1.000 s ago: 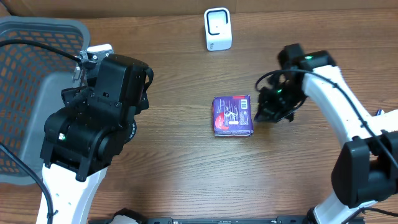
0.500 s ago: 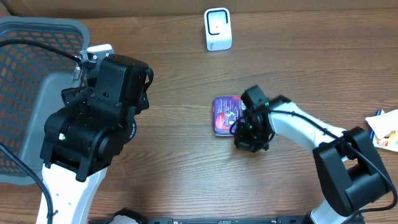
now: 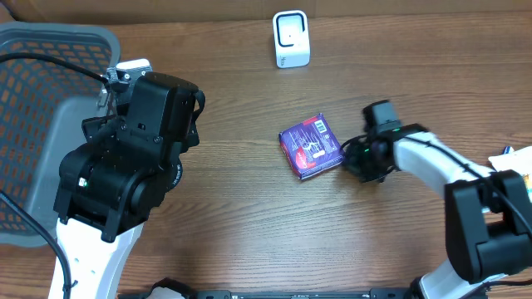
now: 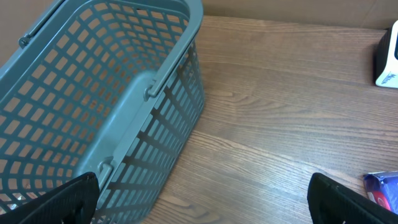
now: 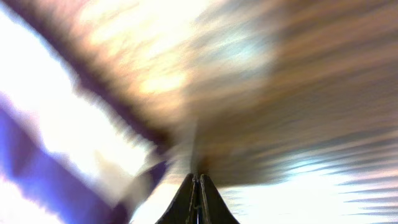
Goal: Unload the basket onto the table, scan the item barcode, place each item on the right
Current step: 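Nudge the purple packet's right edge with the right gripper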
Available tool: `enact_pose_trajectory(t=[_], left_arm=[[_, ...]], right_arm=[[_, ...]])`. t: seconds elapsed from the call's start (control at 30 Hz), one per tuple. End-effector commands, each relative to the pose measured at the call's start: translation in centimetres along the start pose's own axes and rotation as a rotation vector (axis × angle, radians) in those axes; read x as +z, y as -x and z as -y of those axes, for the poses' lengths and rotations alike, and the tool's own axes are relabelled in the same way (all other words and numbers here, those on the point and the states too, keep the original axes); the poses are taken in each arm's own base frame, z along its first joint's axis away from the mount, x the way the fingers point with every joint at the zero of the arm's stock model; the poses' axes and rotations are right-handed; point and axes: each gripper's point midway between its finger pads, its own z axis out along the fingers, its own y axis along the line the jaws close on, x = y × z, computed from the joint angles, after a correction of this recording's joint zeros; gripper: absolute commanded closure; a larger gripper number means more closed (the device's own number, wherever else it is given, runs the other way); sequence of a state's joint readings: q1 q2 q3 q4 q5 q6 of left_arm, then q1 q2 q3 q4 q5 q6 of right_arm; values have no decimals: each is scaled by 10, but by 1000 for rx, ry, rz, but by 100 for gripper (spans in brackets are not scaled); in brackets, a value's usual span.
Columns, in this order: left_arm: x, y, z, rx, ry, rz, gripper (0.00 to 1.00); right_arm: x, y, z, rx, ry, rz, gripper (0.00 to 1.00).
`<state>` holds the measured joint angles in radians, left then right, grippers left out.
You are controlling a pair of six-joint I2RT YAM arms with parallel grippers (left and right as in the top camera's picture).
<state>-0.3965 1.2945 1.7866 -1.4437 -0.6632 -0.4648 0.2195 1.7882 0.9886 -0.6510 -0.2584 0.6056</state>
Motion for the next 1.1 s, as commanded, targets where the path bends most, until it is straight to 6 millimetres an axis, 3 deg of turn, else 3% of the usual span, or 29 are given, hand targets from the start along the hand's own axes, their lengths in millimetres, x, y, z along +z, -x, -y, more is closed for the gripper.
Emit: enact_pose_trajectory(t=[0.0,0.03,0.07,0.17,0.2,0.23,0.27,0.33,0.57,0.73,0.9,1.07], left_arm=[[-2,5,-3,-20,9,15,0],[-2,5,-3,-20,9,15,0],[-2,5,-3,-20,9,15,0],[-2,5,-3,-20,9,15,0],[-2,5,-3,-20,9,15,0],[-2,5,-3,-20,9,15,0],[-2,5,-3,-20,9,15,0],[-2,5,-3,-20,9,15,0],[-2,5,-3,-20,9,15,0],[-2,5,-3,-20,9,15,0],[-2,5,-3,-20,9,15,0],[-2,5,-3,-20,9,15,0]], right_arm=[[-23,33,5,2,5,62,96],[-29,37,7,-4,3,63,95],[-33,39,7,-2,6,59,85],[-41,22,-5,-60,84,-43,49],[-42,10,-8,-75,111,-99,21],[-43,6,-8,-74,118,-117,17],[-44,-5,-14,-81,164,-165,2],[-47,-12,-28,-94,262,-207,0],[-47,0,-25,-50,294,-174,0],[-28,11,-26,-19,336,-98,0],[5,-3,-7,89,367,-73,0],[17,-12,-10,45,428,-41,2]])
